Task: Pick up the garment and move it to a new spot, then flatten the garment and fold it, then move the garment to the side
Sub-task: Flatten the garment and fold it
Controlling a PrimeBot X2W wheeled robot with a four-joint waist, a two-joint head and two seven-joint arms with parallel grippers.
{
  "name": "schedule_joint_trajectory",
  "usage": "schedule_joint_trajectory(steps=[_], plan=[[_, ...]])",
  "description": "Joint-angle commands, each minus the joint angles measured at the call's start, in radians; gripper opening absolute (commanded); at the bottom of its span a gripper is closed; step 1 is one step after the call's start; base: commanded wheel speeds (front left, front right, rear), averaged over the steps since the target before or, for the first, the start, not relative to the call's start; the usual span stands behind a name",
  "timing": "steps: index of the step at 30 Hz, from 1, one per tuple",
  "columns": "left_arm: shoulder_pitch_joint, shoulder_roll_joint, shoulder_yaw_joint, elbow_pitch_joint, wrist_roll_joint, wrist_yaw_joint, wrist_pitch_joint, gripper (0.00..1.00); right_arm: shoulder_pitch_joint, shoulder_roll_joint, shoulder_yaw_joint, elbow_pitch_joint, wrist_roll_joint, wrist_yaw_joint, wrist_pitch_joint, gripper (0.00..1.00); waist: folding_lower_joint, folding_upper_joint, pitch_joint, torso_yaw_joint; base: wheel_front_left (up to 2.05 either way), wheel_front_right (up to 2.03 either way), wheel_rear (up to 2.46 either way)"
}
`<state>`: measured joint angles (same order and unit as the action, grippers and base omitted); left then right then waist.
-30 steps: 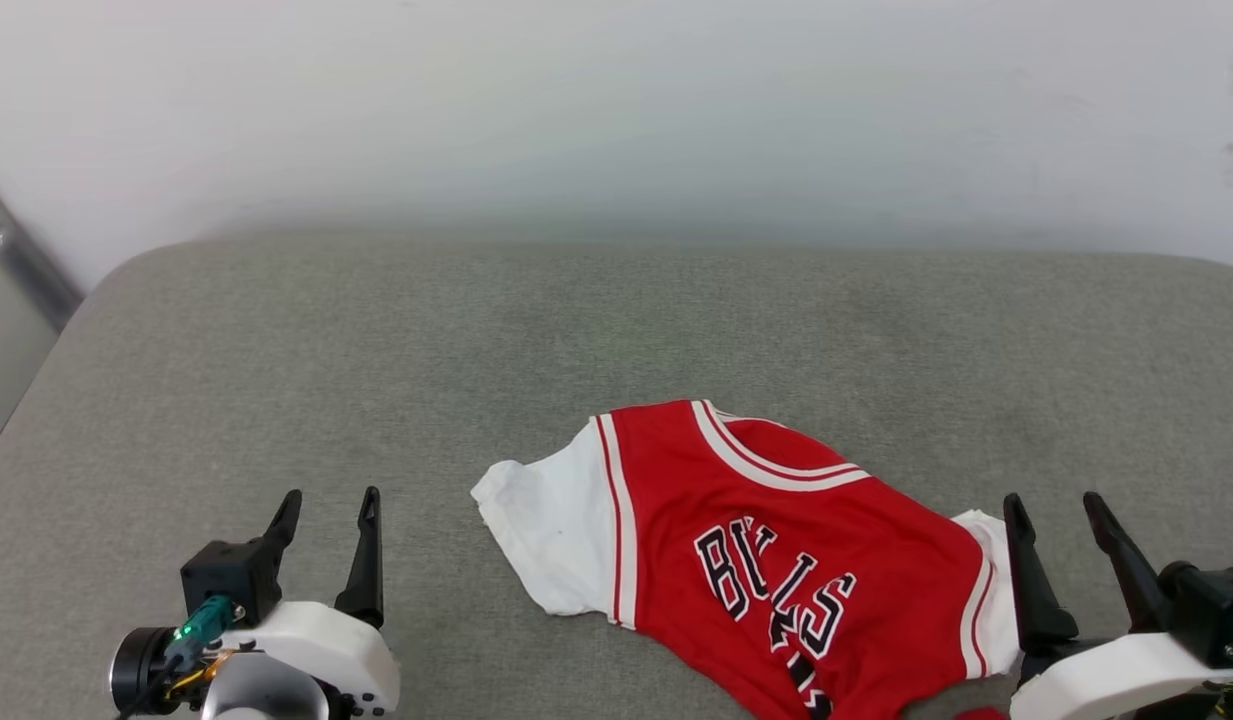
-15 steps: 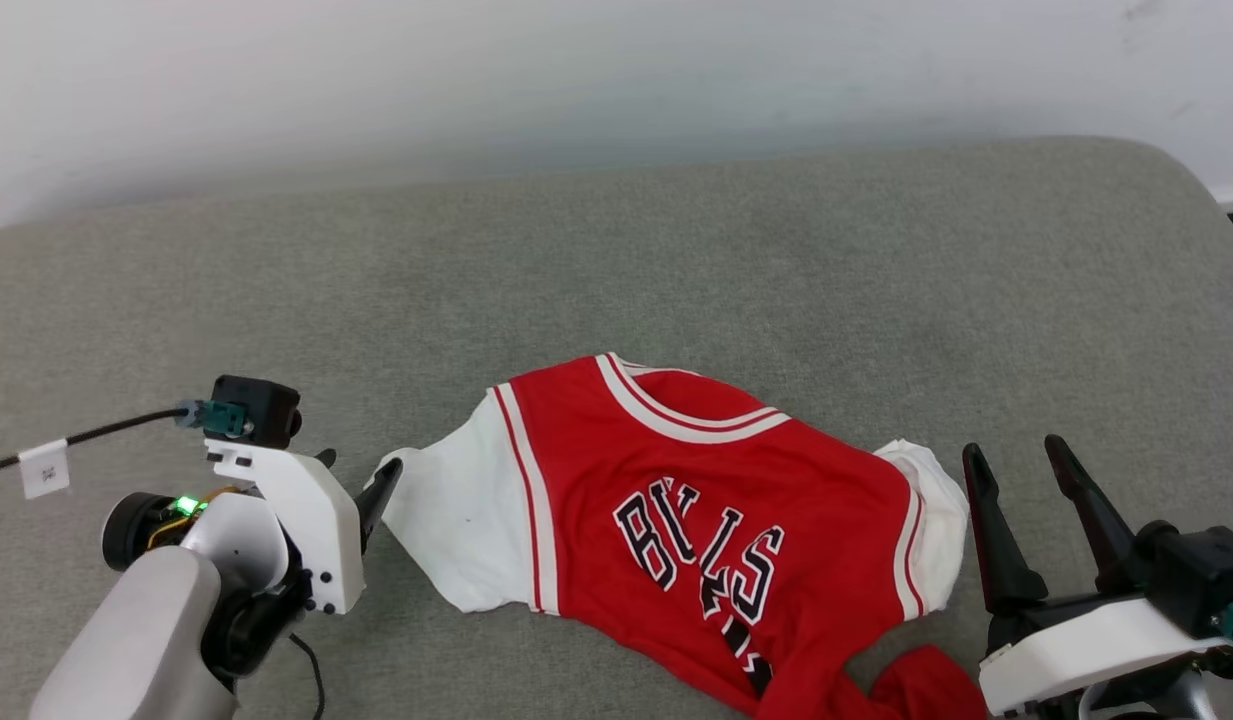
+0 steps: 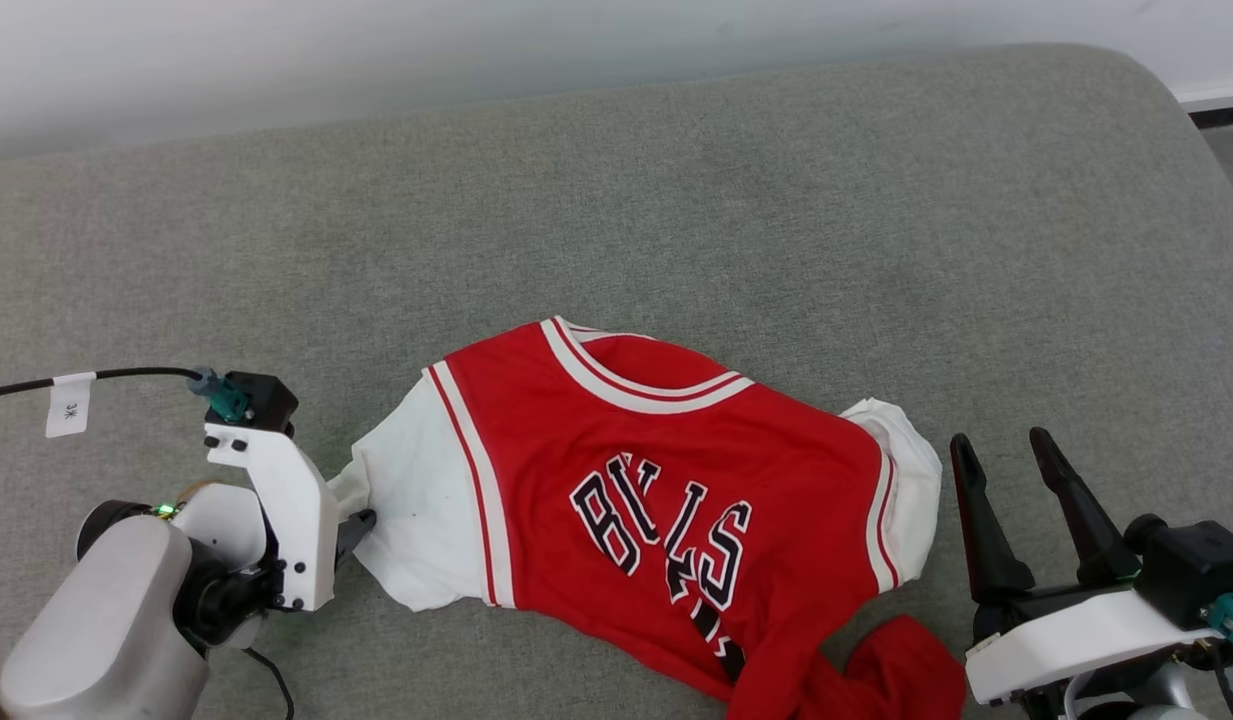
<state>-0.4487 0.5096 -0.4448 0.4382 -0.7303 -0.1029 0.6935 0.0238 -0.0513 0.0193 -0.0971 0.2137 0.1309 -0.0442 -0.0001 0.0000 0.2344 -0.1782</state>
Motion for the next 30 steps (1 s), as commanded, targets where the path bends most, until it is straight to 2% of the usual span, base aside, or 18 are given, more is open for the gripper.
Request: schedule_joint_trajectory(steps=[1, 2, 3, 4, 9, 10, 18, 21, 25, 30], plan=[[0.104, -0.068, -0.078, 0.080, -0.012, -0.009, 0.059, 1.00, -0.012, 0.002, -0.001, 0.005, 0.009, 0.000, -0.007, 1.00, 0.0001, 0.0000, 0.005, -0.001, 0.00, 0.00, 0.00], [0.109, -0.076, -0.087, 0.085, -0.013, -0.010, 0.060, 0.91, -0.014, 0.002, -0.002, 0.008, 0.009, 0.000, -0.009, 1.00, 0.0001, 0.0000, 0.006, 0.000, 0.00, 0.00, 0.00], [0.105, -0.082, -0.087, 0.086, -0.009, -0.008, 0.041, 0.11, -0.015, 0.002, -0.003, 0.010, 0.010, 0.000, -0.008, 1.00, 0.0001, 0.0000, 0.006, 0.002, 0.00, 0.00, 0.00], [0.102, -0.087, -0.087, 0.088, -0.007, -0.008, 0.028, 0.00, -0.016, 0.002, -0.006, 0.014, 0.010, 0.000, -0.008, 1.00, 0.0001, 0.0000, 0.004, 0.005, 0.00, 0.00, 0.00], [0.089, -0.092, -0.053, 0.074, 0.017, 0.013, -0.095, 0.00, -0.018, 0.002, -0.022, 0.026, 0.013, 0.000, 0.004, 1.00, 0.0001, 0.0000, -0.022, 0.029, 0.00, 0.00, 0.00], [0.084, -0.098, -0.012, 0.039, 0.036, 0.053, -0.221, 0.00, -0.019, 0.002, -0.042, 0.036, 0.024, 0.000, 0.015, 1.00, 0.0001, 0.0000, -0.045, 0.058, 0.00, 0.00, 0.00], [0.124, -0.100, 0.052, -0.079, 0.079, 0.144, -0.432, 0.00, -0.040, 0.002, -0.092, 0.107, 0.037, 0.000, 0.090, 1.00, 0.0001, 0.0000, -0.090, 0.115, 0.00, 0.00, 0.00], [0.152, -0.099, 0.060, -0.143, 0.096, 0.173, -0.478, 0.00, -0.062, 0.002, -0.117, 0.165, 0.047, 0.000, 0.171, 1.00, 0.0001, 0.0000, -0.096, 0.134, 0.00, 0.00, 0.00], [0.175, -0.103, 0.060, -0.236, 0.114, 0.200, -0.515, 0.00, -0.116, 0.000, -0.152, 0.246, 0.042, 0.000, 0.335, 1.00, 0.0001, 0.0000, -0.090, 0.162, 0.00, 0.00, 0.00], [0.183, -0.104, 0.048, -0.334, 0.133, 0.216, -0.525, 0.00, -0.209, -0.049, -0.161, 0.329, 0.040, 0.000, 0.538, 1.00, 0.0001, 0.0000, -0.071, 0.199, 0.00, 0.00, 0.00]])
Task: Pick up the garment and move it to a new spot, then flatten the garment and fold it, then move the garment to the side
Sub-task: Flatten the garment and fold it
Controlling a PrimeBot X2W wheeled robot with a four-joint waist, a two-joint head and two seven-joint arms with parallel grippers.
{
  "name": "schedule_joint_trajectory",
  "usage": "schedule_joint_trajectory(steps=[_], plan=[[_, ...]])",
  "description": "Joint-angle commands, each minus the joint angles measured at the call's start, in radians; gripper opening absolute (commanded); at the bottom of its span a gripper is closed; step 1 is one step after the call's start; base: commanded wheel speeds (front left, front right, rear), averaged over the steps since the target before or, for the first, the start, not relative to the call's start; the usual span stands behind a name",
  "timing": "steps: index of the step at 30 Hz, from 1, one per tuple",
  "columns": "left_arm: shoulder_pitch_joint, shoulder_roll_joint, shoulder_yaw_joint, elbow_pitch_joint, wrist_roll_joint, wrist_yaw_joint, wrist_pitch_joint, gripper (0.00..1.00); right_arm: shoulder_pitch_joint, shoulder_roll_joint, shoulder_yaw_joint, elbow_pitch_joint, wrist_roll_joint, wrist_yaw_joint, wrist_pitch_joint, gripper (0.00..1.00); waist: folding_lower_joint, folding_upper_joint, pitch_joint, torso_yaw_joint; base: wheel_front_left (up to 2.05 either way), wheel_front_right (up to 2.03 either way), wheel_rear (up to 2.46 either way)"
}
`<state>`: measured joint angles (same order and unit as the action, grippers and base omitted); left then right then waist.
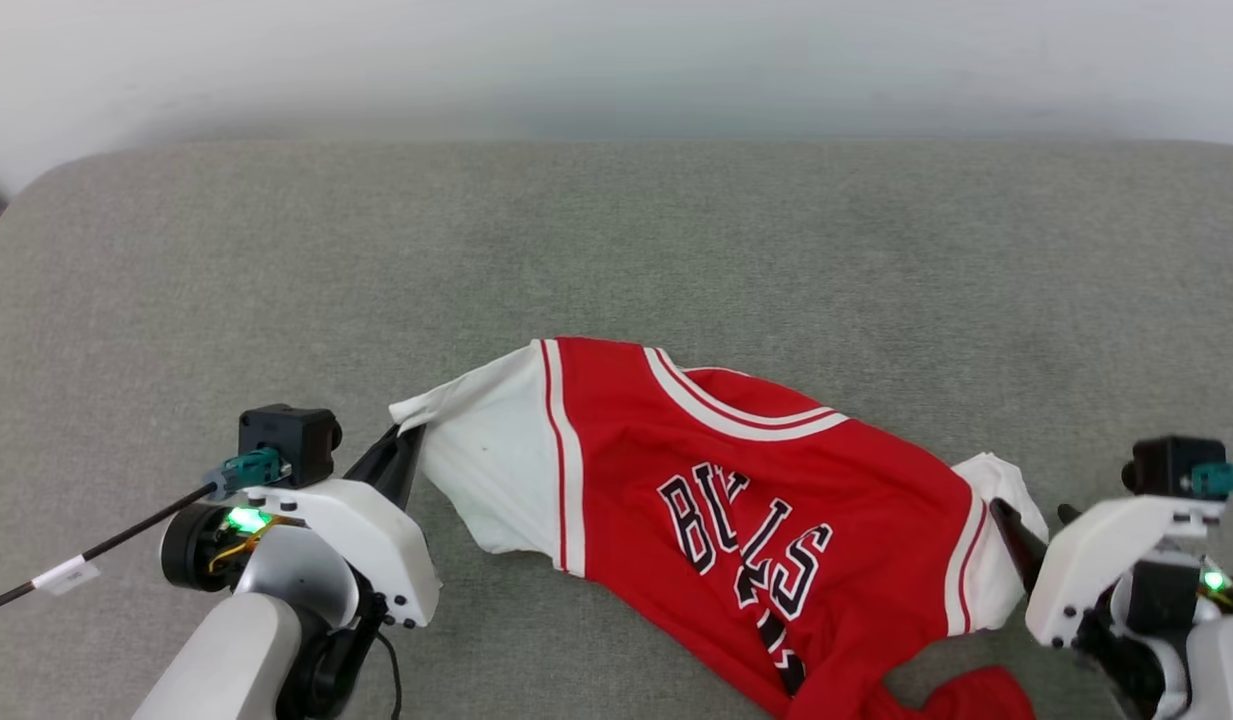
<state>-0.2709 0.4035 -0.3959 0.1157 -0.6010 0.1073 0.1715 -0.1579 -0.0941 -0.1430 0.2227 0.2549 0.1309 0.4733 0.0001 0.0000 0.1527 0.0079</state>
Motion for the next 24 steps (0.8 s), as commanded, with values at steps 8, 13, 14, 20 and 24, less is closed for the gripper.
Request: schedule_joint_trajectory(steps=[8, 13, 14, 20, 24], plan=[[-0.020, -0.002, -0.026, -0.088, 0.016, -0.003, -0.001, 0.00, -0.166, -0.055, 0.037, 0.192, 0.009, 0.000, 0.329, 1.00, -0.0001, 0.0000, 0.063, 0.067, 0.00, 0.00, 0.00], [-0.021, -0.004, -0.029, -0.083, 0.012, -0.007, -0.007, 0.00, -0.142, -0.029, 0.040, 0.257, 0.011, 0.000, 0.396, 0.39, -0.0001, 0.0000, 0.065, 0.074, 0.00, 0.00, 0.00], [-0.016, -0.002, -0.032, -0.071, 0.007, -0.006, -0.006, 0.00, -0.132, -0.020, 0.041, 0.296, 0.011, 0.000, 0.411, 0.00, -0.0001, 0.0000, 0.056, 0.075, 0.00, 0.00, 0.00], [0.000, 0.012, -0.025, -0.059, 0.002, -0.001, -0.007, 0.00, -0.183, -0.064, 0.068, 0.222, 0.000, 0.000, 0.337, 0.00, -0.0001, 0.0000, 0.016, 0.060, 0.00, 0.00, 0.00], [-0.026, 0.029, -0.005, -0.057, 0.009, 0.005, -0.021, 0.00, -0.216, -0.093, 0.091, 0.127, -0.022, 0.000, 0.267, 0.00, -0.0001, 0.0000, -0.020, 0.049, 0.00, 0.00, 0.00]])
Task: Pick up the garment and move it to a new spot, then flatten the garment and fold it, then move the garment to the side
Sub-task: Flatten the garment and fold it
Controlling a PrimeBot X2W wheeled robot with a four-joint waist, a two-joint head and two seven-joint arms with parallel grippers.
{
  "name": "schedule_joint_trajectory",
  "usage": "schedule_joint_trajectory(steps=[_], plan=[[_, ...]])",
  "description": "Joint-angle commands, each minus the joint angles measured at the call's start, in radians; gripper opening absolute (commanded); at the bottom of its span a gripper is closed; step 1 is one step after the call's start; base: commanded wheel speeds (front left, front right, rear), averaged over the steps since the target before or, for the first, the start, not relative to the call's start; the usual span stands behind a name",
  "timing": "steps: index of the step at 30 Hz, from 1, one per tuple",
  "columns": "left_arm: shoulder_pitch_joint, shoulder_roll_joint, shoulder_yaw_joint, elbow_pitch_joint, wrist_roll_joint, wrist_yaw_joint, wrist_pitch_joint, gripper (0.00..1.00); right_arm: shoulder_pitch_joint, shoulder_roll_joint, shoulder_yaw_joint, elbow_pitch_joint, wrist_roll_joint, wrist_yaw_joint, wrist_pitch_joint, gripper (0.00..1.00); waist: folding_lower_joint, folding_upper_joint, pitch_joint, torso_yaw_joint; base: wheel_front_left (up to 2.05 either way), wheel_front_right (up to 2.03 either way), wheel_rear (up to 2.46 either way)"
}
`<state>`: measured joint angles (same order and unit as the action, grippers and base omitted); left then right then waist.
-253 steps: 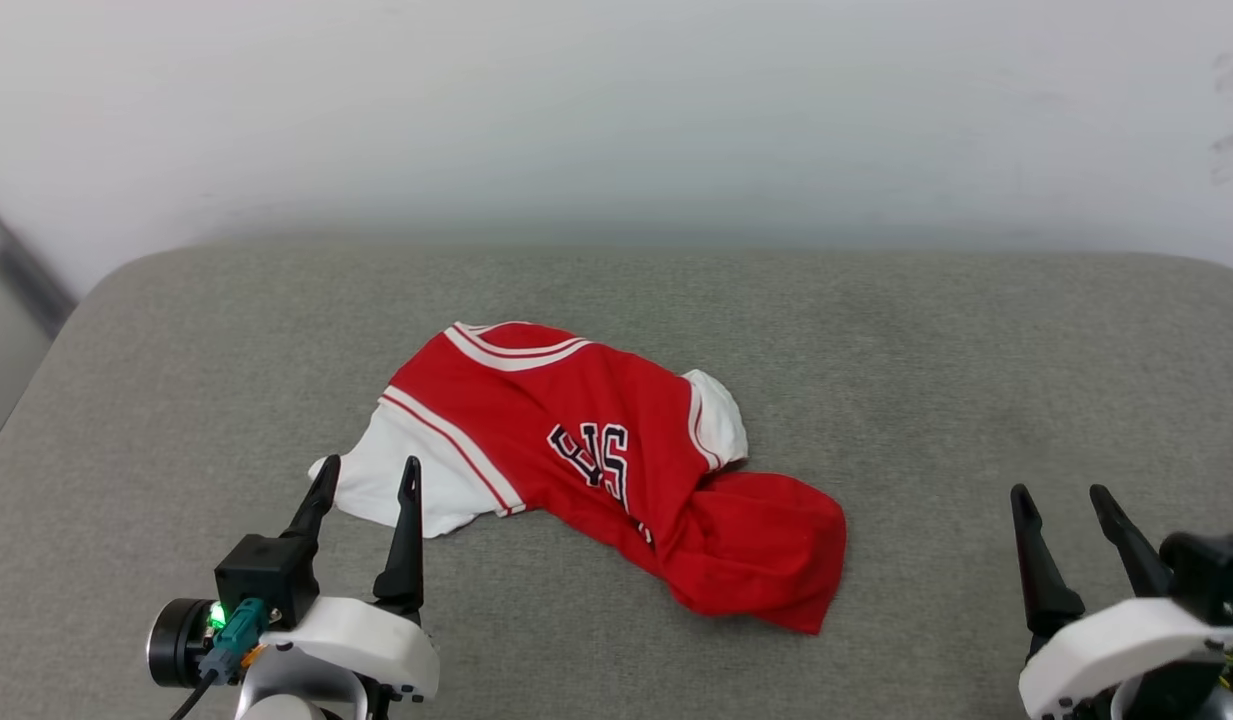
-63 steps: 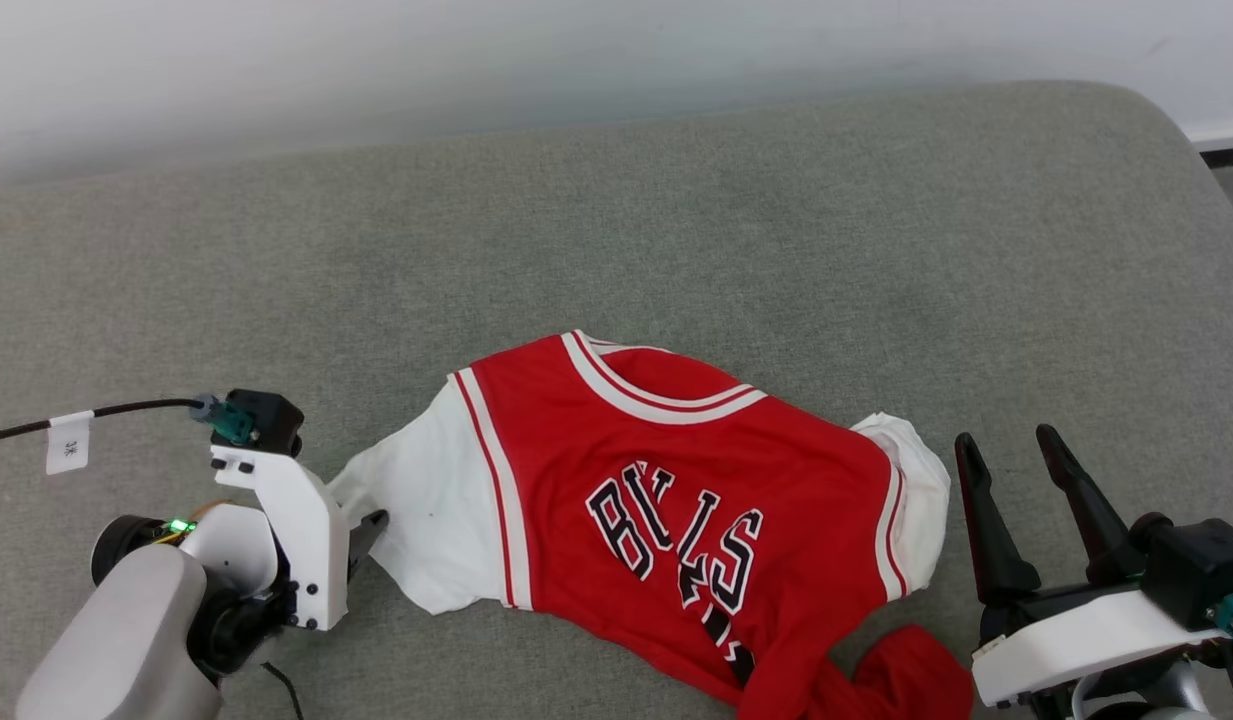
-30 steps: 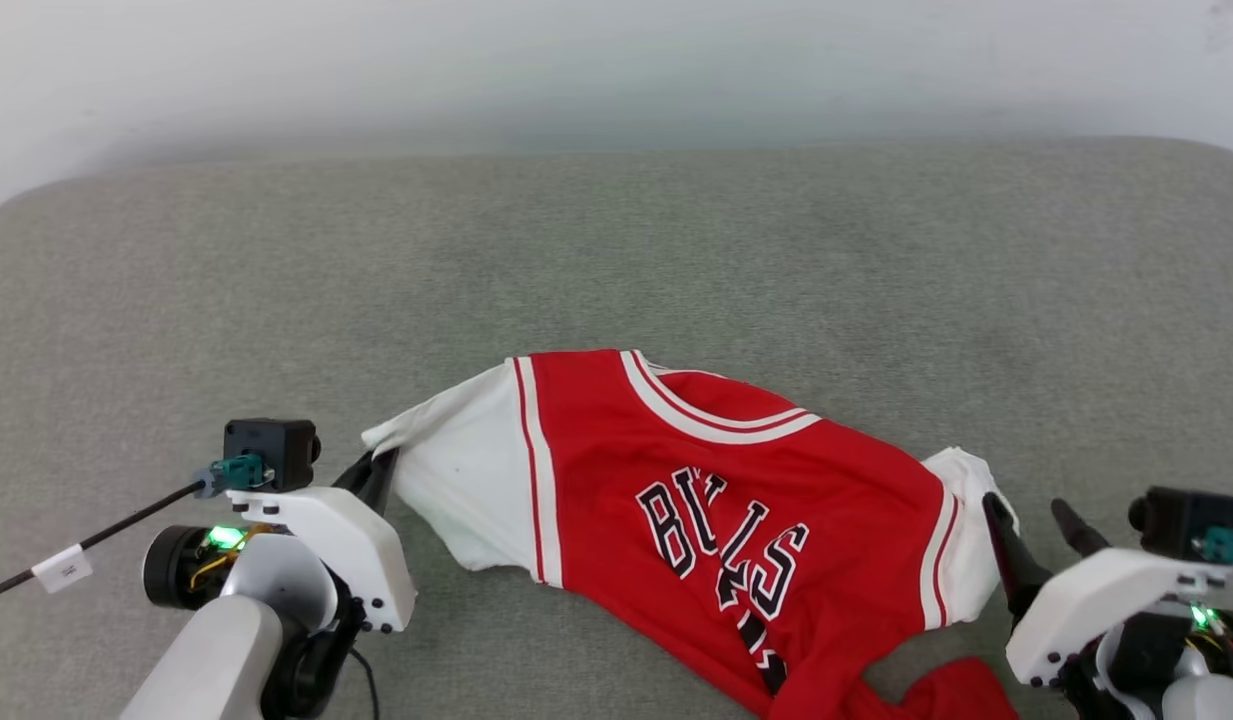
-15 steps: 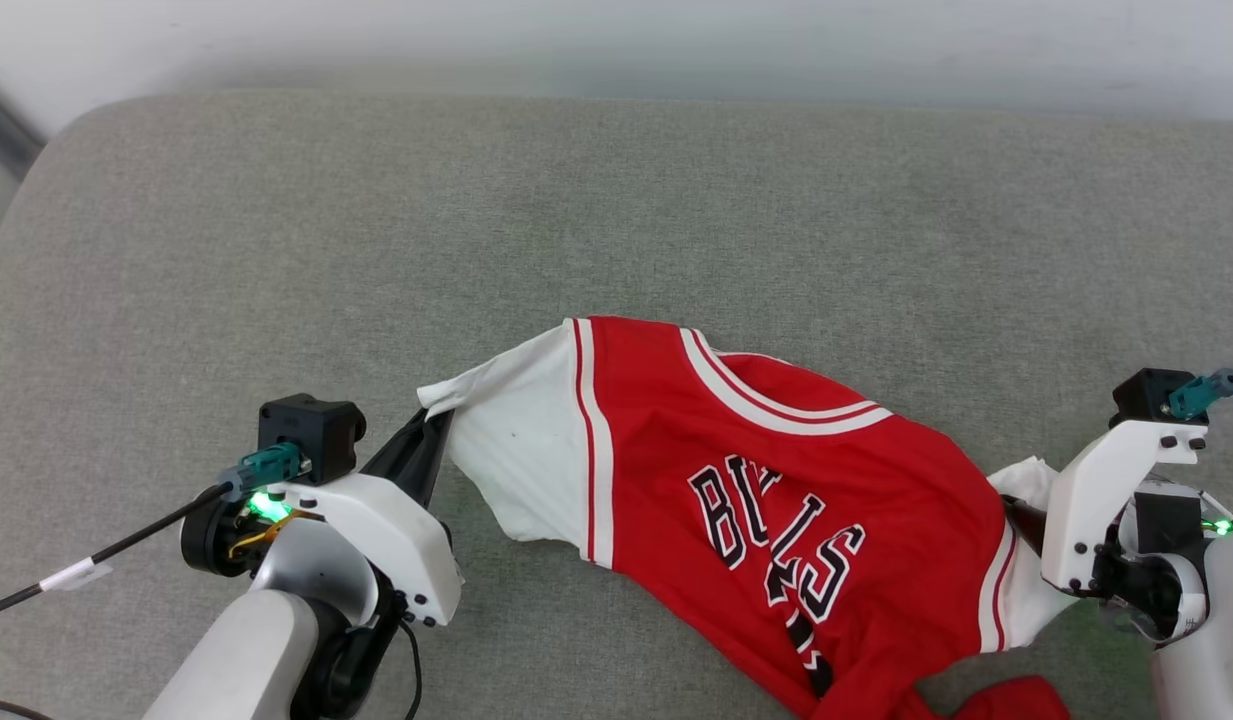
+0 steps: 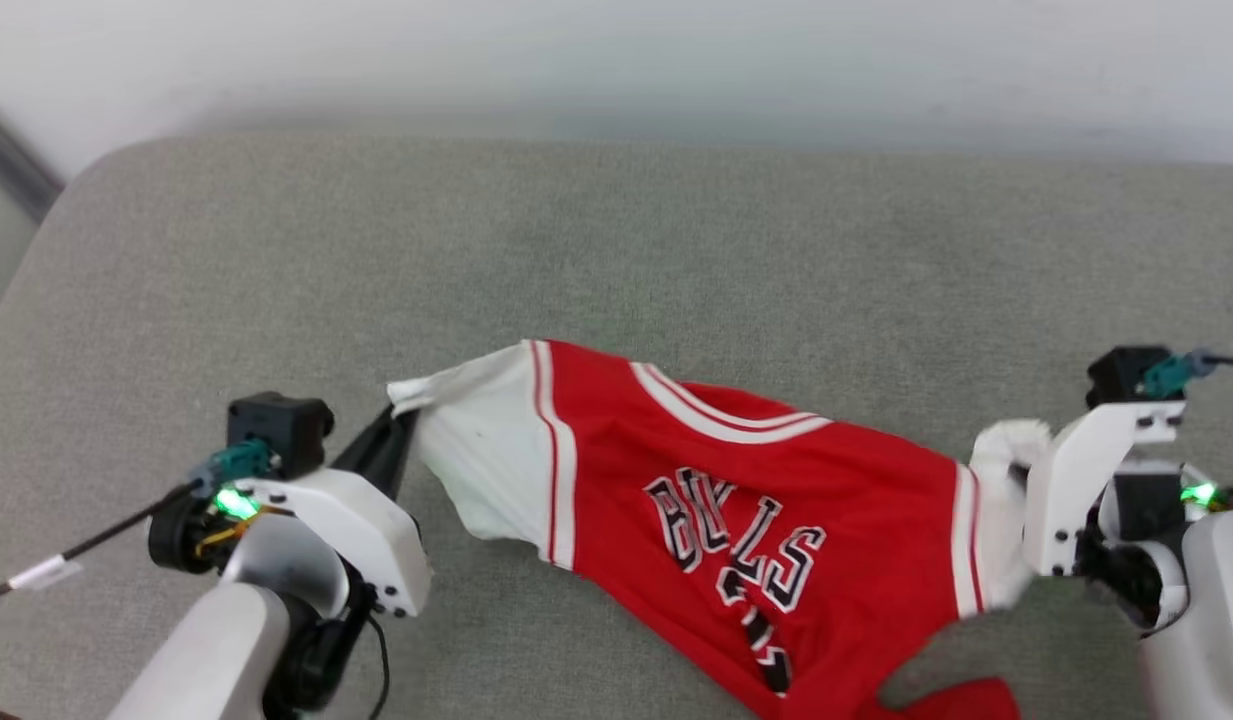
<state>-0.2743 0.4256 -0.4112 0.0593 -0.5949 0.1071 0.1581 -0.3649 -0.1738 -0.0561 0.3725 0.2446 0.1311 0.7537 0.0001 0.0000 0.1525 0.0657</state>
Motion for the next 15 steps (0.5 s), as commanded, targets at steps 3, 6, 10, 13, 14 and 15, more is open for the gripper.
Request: schedule_joint_trajectory(steps=[3, 6, 10, 13, 14, 15], plan=[[-0.042, 0.019, 0.024, 0.007, 0.005, 0.003, -0.015, 0.00, -0.022, -0.017, 0.009, -0.065, -0.023, -0.001, -0.049, 0.00, -0.0001, 0.0000, -0.039, -0.012, 0.00, 0.00, 0.00], [-0.089, 0.034, 0.045, 0.033, 0.007, -0.004, -0.025, 0.00, -0.049, -0.021, 0.011, -0.108, -0.035, -0.001, -0.101, 0.00, -0.0001, 0.0000, -0.061, -0.016, 0.00, 0.00, 0.00], [-0.238, 0.039, 0.086, 0.128, -0.014, -0.034, -0.041, 0.00, -0.152, -0.006, 0.001, -0.123, -0.054, -0.001, -0.175, 0.00, -0.0001, 0.0000, -0.075, -0.031, 0.00, 0.00, 0.00], [-0.338, 0.036, 0.096, 0.204, -0.015, -0.056, -0.049, 0.00, -0.235, 0.006, -0.003, -0.094, -0.060, -0.001, -0.217, 0.00, -0.0001, 0.0000, -0.069, -0.036, 0.00, 0.00, 0.00], [-0.377, 0.035, 0.099, 0.230, -0.015, -0.064, -0.053, 0.00, -0.269, 0.006, -0.003, -0.084, -0.064, -0.001, -0.232, 0.00, -0.0001, 0.0000, -0.062, -0.037, 0.00, 0.00, 0.00], [-0.416, 0.035, 0.102, 0.255, -0.011, -0.072, -0.058, 0.00, -0.304, 0.007, -0.004, -0.073, -0.066, -0.001, -0.247, 0.00, -0.0001, 0.0000, -0.053, -0.039, 0.00, 0.00, 0.00]])
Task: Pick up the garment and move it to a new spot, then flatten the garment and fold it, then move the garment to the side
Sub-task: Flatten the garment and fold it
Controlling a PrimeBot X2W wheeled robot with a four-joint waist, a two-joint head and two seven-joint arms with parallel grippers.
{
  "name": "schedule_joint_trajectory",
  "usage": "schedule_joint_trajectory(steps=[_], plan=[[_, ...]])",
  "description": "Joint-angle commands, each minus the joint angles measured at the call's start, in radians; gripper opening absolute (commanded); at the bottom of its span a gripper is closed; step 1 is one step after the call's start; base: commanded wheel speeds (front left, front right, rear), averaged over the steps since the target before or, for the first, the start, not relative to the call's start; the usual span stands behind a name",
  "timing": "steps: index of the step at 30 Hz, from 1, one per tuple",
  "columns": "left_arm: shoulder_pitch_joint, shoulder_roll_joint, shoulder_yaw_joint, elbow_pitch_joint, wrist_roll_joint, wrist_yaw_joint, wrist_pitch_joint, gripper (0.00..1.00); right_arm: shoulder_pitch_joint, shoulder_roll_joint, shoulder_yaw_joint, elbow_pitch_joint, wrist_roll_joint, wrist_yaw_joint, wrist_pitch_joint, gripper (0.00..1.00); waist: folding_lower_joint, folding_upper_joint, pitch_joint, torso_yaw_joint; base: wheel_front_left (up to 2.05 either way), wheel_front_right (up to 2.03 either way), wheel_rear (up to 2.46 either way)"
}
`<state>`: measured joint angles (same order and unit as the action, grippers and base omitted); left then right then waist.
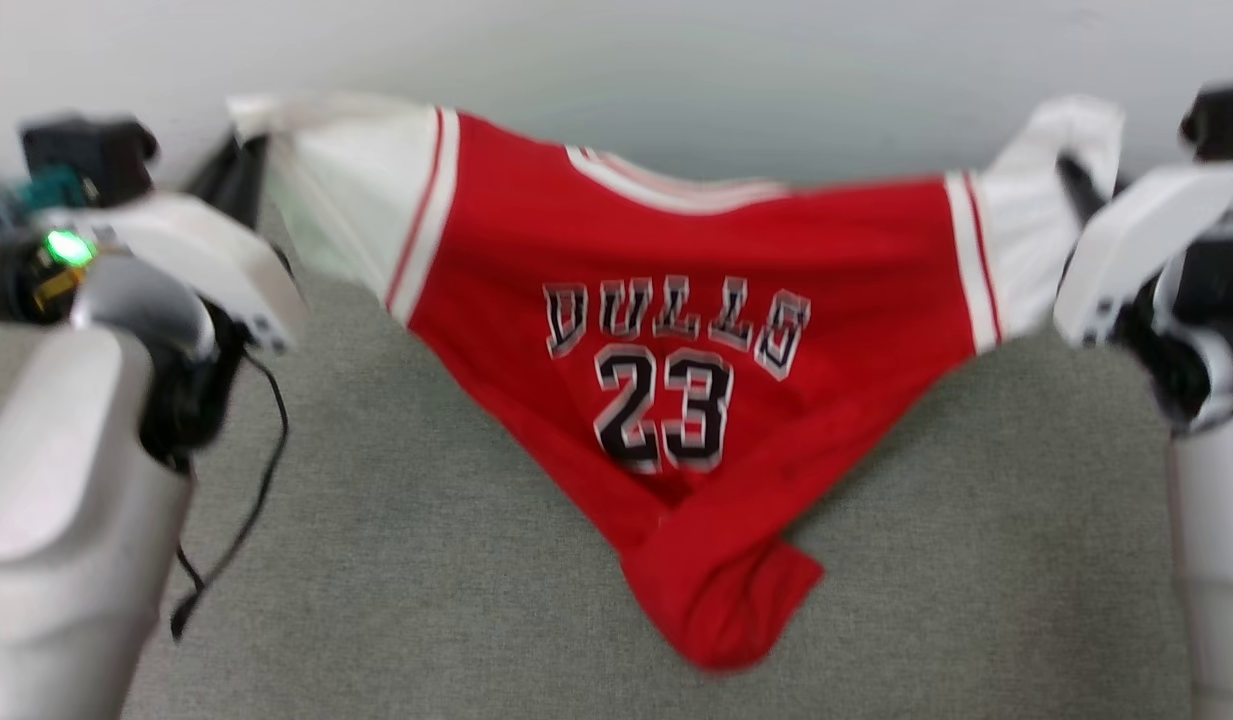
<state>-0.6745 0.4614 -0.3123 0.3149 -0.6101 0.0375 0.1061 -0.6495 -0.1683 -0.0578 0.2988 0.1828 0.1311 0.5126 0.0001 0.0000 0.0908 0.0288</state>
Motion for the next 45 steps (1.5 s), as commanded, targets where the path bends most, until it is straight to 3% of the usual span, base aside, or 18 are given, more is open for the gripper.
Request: schedule_joint_trajectory(steps=[1, 19, 26, 36, 45], plan=[[-0.056, -0.003, 0.007, 0.028, 0.003, -0.011, -0.009, 0.00, -0.056, 0.006, -0.004, 0.011, -0.005, -0.001, -0.024, 0.00, -0.0001, 0.0000, 0.019, -0.003, 0.00, 0.00, 0.00], [-0.789, 0.018, 0.029, 0.318, 0.096, -0.090, -0.162, 0.00, -0.784, 0.050, -0.013, 0.181, -0.125, -0.001, -0.314, 0.00, -0.0001, 0.0000, 0.376, -0.015, 0.00, 0.00, 0.00], [-0.982, 0.024, 0.029, 0.393, 0.116, -0.114, -0.232, 0.00, -0.987, 0.063, 0.002, 0.253, -0.169, -0.001, -0.401, 0.00, -0.0001, 0.0000, 0.501, -0.024, 0.00, 0.00, 0.00], [-1.018, -0.002, 0.009, 0.513, 0.096, -0.142, -0.297, 0.00, -1.074, 0.096, 0.041, 0.427, -0.197, -0.001, -0.494, 0.00, -0.0001, 0.0000, 0.613, -0.019, 0.00, 0.00, 0.00], [-0.895, -0.066, 0.001, 0.623, 0.031, -0.165, -0.353, 0.00, -0.978, 0.115, 0.094, 0.642, -0.158, -0.001, -0.562, 0.00, -0.0001, 0.0000, 0.583, -0.008, 0.00, 0.00, 0.00]])
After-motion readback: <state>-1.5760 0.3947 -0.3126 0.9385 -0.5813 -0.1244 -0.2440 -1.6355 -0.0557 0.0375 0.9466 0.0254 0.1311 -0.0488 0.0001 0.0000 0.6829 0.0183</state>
